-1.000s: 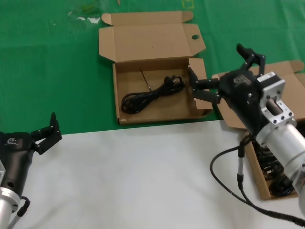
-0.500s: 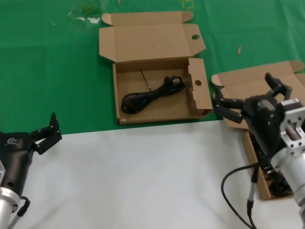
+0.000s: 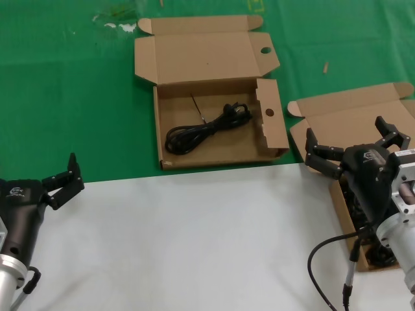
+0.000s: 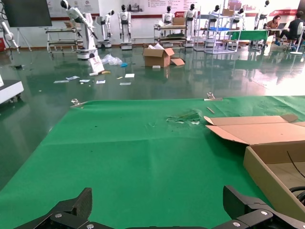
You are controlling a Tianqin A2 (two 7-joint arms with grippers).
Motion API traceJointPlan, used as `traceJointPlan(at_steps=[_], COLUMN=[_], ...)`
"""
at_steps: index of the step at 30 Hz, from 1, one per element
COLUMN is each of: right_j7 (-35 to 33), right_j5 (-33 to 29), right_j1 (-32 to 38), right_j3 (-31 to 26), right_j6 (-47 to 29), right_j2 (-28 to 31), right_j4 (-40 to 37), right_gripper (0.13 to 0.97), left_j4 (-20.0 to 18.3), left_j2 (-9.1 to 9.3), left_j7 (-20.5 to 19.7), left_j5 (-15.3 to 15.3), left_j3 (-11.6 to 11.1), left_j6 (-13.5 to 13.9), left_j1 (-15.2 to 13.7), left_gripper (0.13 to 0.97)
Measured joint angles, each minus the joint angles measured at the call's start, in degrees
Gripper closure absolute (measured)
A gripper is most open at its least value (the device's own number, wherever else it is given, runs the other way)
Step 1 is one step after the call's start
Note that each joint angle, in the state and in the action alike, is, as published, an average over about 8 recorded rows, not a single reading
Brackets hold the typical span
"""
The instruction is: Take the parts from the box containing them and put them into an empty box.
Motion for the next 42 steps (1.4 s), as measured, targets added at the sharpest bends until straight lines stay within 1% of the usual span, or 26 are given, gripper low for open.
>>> traceJointPlan(at_steps=[42], right_j7=[0.0], right_j5=[0.0], right_j1=[0.0], right_j3=[0.0], right_j6=[0.0], right_j2=[0.0], right_j4=[0.0], right_gripper=[0.129], left_j4=[0.0], left_j2=[0.0], left_j7=[0.0], left_j5=[0.0], left_j3=[0.0], left_j6=[0.0], left_j1=[0.0], left_gripper=[0.132])
